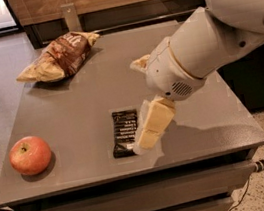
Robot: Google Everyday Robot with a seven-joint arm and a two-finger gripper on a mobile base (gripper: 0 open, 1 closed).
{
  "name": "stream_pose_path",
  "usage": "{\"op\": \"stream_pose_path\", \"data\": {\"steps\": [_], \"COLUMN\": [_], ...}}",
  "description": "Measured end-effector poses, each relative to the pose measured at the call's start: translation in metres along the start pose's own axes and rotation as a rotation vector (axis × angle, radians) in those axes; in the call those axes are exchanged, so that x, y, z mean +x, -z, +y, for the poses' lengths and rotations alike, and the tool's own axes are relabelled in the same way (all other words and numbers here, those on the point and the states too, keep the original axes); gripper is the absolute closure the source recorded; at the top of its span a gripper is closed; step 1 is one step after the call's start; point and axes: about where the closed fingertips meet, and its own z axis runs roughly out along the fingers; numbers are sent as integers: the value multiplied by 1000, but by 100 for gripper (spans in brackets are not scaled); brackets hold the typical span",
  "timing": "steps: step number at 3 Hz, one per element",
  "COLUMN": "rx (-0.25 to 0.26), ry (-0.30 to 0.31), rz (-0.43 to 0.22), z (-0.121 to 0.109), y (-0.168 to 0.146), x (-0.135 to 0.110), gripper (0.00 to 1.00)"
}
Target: Move apple near brown chip bag
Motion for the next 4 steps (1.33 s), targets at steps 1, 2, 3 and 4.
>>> {"op": "stream_pose_path", "data": {"steps": [1, 2, 3, 4], "rx": [-8, -25, -43, -59], "ry": [32, 40, 26, 16], "rz": [-70, -139, -193, -244], "z": [13, 17, 17, 17], "y": [-18, -39, -63, -90], "x": [-28, -53, -71, -86], "gripper": [0, 0, 0, 0]}}
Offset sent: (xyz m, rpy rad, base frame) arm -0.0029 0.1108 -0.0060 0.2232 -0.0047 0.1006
